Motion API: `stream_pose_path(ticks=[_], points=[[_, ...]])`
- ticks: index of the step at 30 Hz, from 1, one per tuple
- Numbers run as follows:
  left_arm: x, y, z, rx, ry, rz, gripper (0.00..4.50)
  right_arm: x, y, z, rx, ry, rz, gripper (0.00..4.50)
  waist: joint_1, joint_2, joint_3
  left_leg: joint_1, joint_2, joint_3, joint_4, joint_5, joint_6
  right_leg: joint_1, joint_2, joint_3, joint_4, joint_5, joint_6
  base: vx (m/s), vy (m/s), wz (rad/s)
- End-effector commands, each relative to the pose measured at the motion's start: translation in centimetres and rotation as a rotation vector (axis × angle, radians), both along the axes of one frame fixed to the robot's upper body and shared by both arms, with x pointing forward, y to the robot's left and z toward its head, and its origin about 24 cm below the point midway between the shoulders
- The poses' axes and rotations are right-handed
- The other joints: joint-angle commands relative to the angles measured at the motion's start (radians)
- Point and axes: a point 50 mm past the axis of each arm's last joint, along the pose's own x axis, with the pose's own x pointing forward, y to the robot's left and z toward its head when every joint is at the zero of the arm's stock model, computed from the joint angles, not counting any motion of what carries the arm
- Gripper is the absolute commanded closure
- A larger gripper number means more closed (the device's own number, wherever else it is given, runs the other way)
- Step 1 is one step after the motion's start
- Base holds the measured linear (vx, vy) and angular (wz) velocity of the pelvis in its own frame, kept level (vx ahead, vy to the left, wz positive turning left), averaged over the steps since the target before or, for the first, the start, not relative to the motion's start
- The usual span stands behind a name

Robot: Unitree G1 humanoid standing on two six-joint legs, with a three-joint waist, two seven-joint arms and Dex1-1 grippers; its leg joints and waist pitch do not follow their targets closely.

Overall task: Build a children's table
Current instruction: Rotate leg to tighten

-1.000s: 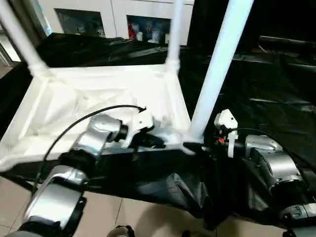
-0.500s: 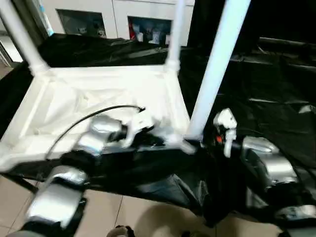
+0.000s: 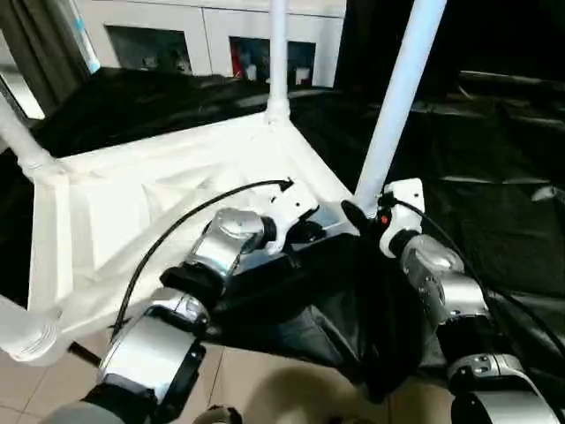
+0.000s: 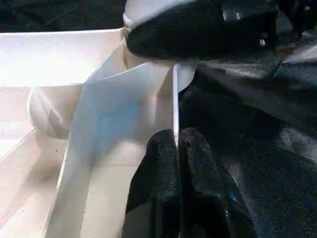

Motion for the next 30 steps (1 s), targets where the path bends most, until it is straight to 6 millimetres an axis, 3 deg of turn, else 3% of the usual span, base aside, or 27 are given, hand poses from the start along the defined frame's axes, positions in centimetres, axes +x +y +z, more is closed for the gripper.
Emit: stream_pose_path(ticks=[1, 3, 5, 6, 9, 12, 18, 23, 30], points=[[0.0, -1.2, 0.7, -0.093, -0.017, 0.015, 4.5, -0.8, 3.2, -0.9, 0.004, 0.038, 0.191, 1.03, -0.003, -0.019, -0.054, 0.022, 0.047, -0.035, -0.073, -0.269, 0.05, 0.026, -0.055, 0.033, -0.086, -0.304, -0.192, 0.0, 0.0, 0.0], [0.1, 0.3, 0.4, -0.046, -0.011, -0.023, 4.5, -0.9, 2.3, -0.1, 0.006, 0.02, 0.297, 0.88, -0.002, -0.021, -0.058, 0.021, 0.047, -0.035, -0.071, -0.258, 0.06, 0.03, -0.055, 0.032, -0.084, -0.287, -0.198, 0.0, 0.0, 0.0], [0.1, 0.5, 0.4, -0.037, -0.009, -0.029, 4.5, -0.9, 2.2, 0.0, 0.002, 0.019, 0.321, 0.88, -0.001, -0.021, -0.059, 0.02, 0.047, -0.033, -0.068, -0.244, 0.071, 0.031, -0.055, 0.031, -0.081, -0.256, -0.205, 0.0, 0.0, 0.0], [-0.2, 1.4, 0.3, -0.013, -0.004, -0.092, 4.5, -1.6, 1.5, 0.3, -0.009, 0.025, 0.437, 0.88, -0.001, -0.021, -0.06, 0.016, 0.047, -0.034, -0.067, -0.224, 0.08, 0.035, -0.055, 0.031, -0.077, -0.224, -0.215, 0.0, 0.0, 0.0], [-0.9, 2.5, 0.3, -0.003, 0.001, -0.218, 4.5, -2.4, 0.5, 0.6, -0.012, 0.045, 0.558, 0.88, 0.006, -0.022, -0.059, 0.012, 0.049, -0.031, -0.063, -0.18, 0.11, 0.04, -0.052, 0.026, -0.068, -0.158, -0.238, 0.0, 0.0, 0.0], [-1.5, 4.0, 0.0, 0.038, 0.042, -0.312, 4.5, -3.1, -0.2, 0.8, -0.036, 0.069, 0.662, 0.88, 0.008, -0.016, -0.061, 0.016, 0.056, -0.027, -0.06, -0.173, 0.112, 0.037, -0.051, 0.026, -0.059, -0.12, -0.271, 0.0, 0.0, 0.0], [-2.2, 6.1, 0.7, 0.025, 0.116, -0.421, 4.5, -3.8, -0.9, 1.2, -0.048, 0.1, 0.766, 0.88, 0.012, -0.015, -0.065, 0.023, 0.059, -0.024, -0.059, -0.153, 0.105, 0.037, -0.05, 0.026, -0.047, -0.051, -0.31, 0.0, 0.0, 0.0], [-2.3, 6.3, 0.9, 0.018, 0.119, -0.439, 4.5, -3.8, -0.7, 1.0, -0.067, 0.096, 0.78, 0.88, 0.015, -0.014, -0.065, 0.023, 0.059, -0.022, -0.057, -0.149, 0.103, 0.035, -0.051, 0.027, -0.045, -0.037, -0.318, 0.0, 0.0, 0.0], [-2.3, 5.9, 0.7, 0.013, 0.106, -0.429, 4.5, -4.3, -0.2, 0.5, -0.052, 0.112, 0.793, 1.58, 0.022, -0.017, -0.069, 0.023, 0.058, -0.022, -0.054, -0.137, 0.098, 0.038, -0.053, 0.027, -0.041, -0.024, -0.313, 0.0, 0.0, 0.0]])
